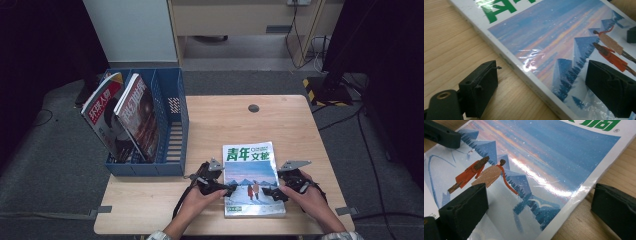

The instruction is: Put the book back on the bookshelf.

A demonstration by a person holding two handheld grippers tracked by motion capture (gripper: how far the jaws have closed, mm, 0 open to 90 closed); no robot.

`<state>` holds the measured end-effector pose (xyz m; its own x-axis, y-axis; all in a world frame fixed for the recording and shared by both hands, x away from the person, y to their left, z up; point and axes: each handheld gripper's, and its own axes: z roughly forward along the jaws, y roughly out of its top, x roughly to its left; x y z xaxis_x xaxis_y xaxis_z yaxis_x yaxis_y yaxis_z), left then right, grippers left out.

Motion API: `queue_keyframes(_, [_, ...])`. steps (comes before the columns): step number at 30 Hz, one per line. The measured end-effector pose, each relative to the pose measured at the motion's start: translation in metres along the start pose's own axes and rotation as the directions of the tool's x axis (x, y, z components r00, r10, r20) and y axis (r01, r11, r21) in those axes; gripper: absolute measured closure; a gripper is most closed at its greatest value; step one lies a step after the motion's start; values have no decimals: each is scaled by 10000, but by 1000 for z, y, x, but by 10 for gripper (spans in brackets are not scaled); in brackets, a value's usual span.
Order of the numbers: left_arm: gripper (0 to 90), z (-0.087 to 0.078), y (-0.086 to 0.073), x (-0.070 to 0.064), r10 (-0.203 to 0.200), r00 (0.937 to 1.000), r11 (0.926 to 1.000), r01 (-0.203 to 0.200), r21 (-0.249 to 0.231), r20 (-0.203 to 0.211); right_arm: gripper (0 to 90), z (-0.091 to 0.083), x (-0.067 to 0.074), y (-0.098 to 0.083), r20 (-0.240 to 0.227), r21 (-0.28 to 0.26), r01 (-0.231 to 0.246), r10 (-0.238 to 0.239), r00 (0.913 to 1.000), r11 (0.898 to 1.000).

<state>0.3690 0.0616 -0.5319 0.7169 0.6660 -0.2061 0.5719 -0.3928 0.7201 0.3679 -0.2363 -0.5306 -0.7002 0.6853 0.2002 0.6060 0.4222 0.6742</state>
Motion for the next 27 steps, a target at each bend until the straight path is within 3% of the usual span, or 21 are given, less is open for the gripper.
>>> queue_keyframes(3, [102,3,0,-2,244,9994,9997,-243,-73,238,6,1,-2,1,-86,36,120,-120,9999,9999])
queue_keyframes(13, [87,3,-1,-3,223,9996,9996,-220,-182,156,6,2,-6,6,-272,191,375,-369,9989,9991])
queue_keyframes(19, [83,4,-1,-4,174,9998,9996,-171,-217,101,129,-5,-7,5,-72,5,342,-341,9994,9994])
queue_keyframes(27, [70,5,-1,-4,175,9998,9996,-172,-240,94,207,-15,-2,2,-215,108,474,-472,9987,9988])
